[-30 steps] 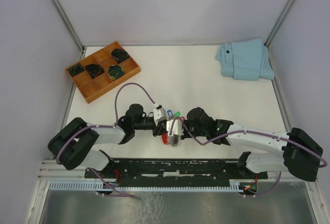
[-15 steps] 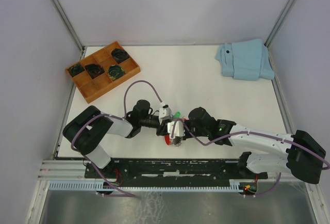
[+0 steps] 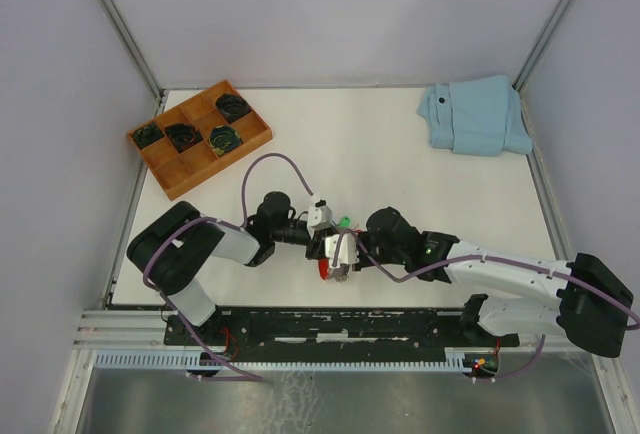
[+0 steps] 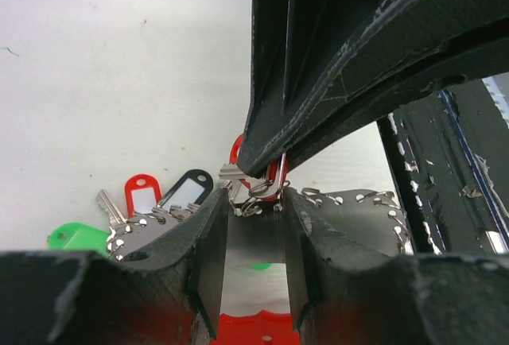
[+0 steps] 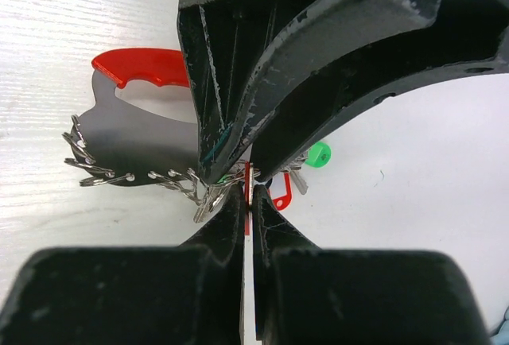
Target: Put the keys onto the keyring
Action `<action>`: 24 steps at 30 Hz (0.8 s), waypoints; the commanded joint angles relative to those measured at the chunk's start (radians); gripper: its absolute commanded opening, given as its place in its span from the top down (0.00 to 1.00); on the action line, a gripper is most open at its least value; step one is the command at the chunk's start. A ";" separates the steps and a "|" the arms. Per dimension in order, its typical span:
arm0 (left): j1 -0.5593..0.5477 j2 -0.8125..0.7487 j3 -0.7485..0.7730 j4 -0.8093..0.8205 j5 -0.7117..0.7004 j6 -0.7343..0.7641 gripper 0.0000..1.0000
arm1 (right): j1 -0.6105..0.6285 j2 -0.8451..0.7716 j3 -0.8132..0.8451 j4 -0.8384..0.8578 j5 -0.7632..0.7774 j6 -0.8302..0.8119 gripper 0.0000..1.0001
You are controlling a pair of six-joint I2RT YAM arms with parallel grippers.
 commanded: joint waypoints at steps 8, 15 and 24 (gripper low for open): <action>0.013 0.035 0.013 0.119 0.081 -0.063 0.70 | -0.001 -0.050 -0.005 0.084 0.019 -0.003 0.99; 0.013 0.042 0.015 0.110 0.083 -0.072 0.82 | -0.003 -0.065 -0.006 0.078 0.042 0.006 0.99; 0.013 0.015 0.007 0.073 0.017 -0.073 0.97 | -0.003 -0.098 -0.005 0.025 0.094 0.051 0.99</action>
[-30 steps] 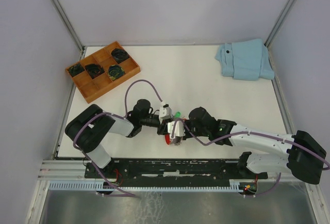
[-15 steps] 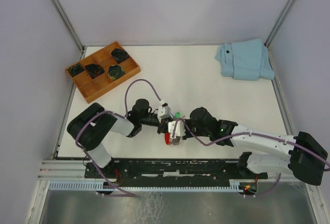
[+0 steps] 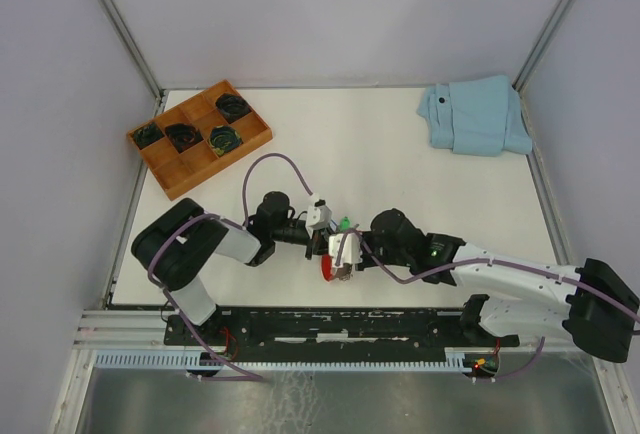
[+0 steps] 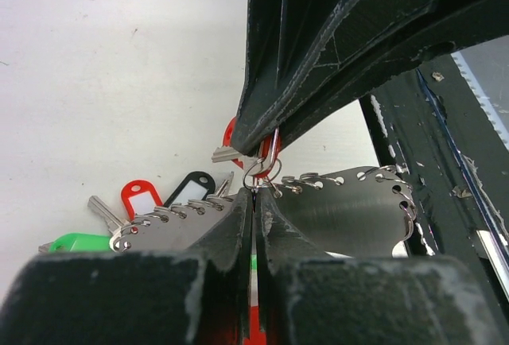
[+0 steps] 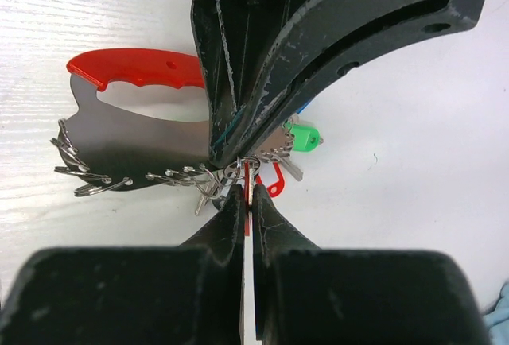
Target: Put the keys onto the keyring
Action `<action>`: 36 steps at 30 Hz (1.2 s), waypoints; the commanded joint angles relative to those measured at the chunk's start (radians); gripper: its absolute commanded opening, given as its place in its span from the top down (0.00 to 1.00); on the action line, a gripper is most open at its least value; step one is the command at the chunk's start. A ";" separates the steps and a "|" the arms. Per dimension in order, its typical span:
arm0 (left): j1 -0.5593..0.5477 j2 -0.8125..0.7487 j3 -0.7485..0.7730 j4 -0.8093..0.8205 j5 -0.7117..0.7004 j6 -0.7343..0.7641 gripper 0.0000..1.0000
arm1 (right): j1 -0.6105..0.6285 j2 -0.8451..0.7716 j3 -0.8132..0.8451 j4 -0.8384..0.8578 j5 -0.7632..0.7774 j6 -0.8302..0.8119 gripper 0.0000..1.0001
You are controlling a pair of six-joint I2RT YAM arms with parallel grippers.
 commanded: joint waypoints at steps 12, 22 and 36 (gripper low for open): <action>0.032 -0.151 -0.083 0.075 -0.191 -0.104 0.97 | -0.016 -0.015 0.002 -0.035 0.184 0.226 0.99; 0.032 -0.222 -0.138 0.143 -0.269 -0.123 0.97 | -0.028 0.039 0.025 -0.072 0.143 0.262 0.99; 0.031 -0.239 -0.171 0.194 -0.291 -0.117 0.97 | -0.104 0.206 0.184 -0.231 -0.133 0.348 0.99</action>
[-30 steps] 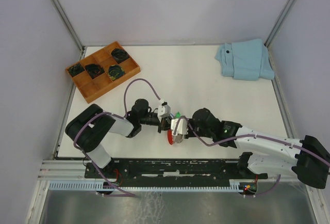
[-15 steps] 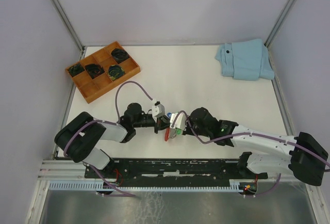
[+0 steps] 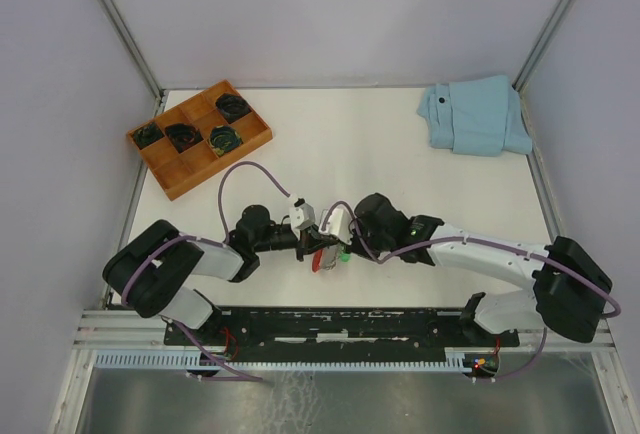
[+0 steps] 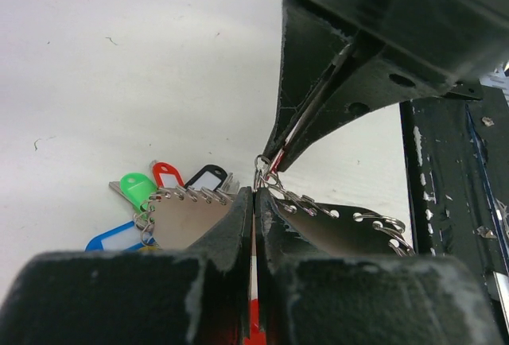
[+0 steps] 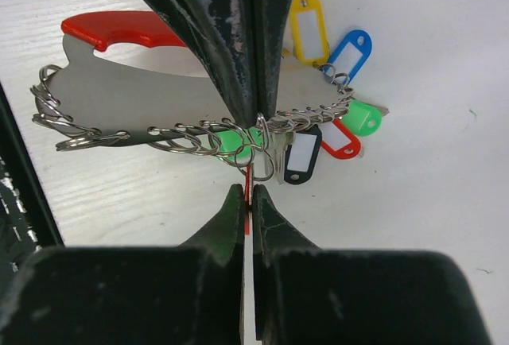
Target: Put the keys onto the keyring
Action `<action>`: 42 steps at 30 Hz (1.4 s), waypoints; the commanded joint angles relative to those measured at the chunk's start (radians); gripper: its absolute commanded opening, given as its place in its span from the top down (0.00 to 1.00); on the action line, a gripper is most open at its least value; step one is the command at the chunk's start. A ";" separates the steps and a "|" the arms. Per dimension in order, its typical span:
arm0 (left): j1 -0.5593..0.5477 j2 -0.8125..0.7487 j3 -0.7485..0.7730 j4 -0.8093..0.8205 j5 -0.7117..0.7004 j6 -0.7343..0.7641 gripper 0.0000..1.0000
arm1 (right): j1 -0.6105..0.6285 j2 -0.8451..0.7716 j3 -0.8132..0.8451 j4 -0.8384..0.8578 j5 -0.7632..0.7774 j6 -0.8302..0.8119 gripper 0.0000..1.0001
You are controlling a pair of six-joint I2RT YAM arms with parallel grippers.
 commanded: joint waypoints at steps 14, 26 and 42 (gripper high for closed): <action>-0.003 -0.013 0.011 0.092 0.008 0.010 0.97 | -0.172 0.231 0.222 -0.172 -0.394 0.141 0.99; -0.019 0.006 0.023 0.078 0.032 0.015 0.97 | -0.212 0.327 0.342 -0.162 -0.446 0.144 0.99; -0.019 -0.023 0.051 -0.101 -0.032 0.095 0.97 | -0.270 0.102 0.275 -0.175 -0.420 0.031 0.99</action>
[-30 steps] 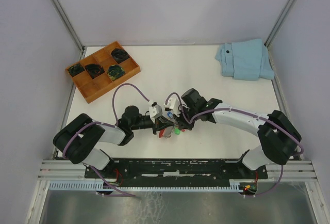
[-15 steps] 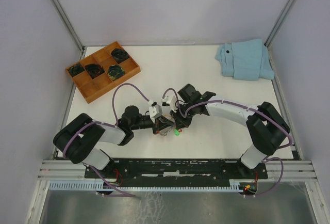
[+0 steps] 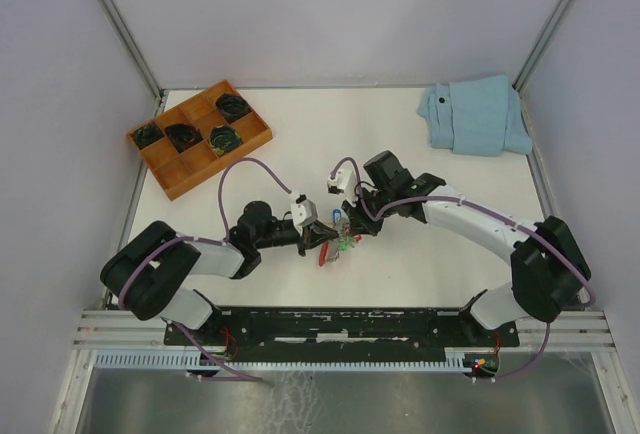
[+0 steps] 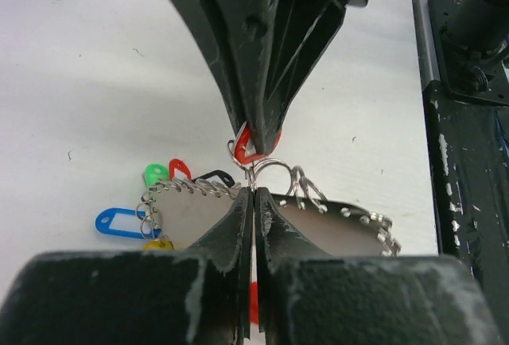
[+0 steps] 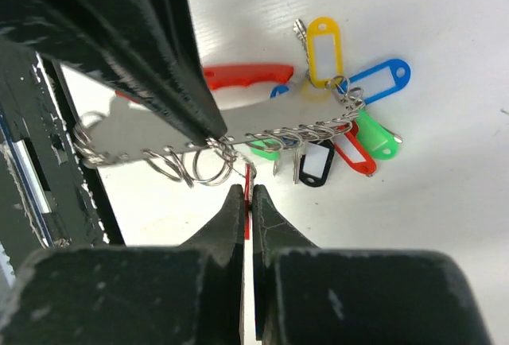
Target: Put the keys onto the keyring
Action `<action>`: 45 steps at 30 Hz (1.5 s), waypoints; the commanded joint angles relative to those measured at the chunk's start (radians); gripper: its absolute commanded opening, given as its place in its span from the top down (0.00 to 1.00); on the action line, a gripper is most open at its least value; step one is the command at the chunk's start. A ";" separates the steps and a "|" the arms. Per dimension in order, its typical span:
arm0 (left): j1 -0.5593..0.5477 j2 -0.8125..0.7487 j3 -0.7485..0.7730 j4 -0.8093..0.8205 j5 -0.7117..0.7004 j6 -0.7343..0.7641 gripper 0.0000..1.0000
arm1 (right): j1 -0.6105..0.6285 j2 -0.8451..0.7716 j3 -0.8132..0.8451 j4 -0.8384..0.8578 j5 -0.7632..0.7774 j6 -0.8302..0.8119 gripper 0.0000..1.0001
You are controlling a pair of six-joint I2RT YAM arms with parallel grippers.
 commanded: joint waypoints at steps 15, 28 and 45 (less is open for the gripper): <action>-0.009 -0.025 0.030 -0.072 -0.010 0.045 0.67 | 0.014 -0.112 0.030 0.003 -0.013 -0.143 0.99; -0.010 0.056 0.077 0.031 0.042 -0.038 0.60 | 0.060 -0.110 0.028 -0.007 0.000 -0.185 0.99; -0.010 0.141 0.104 0.091 0.093 -0.087 0.97 | 0.083 -0.124 0.032 -0.039 0.033 -0.185 0.99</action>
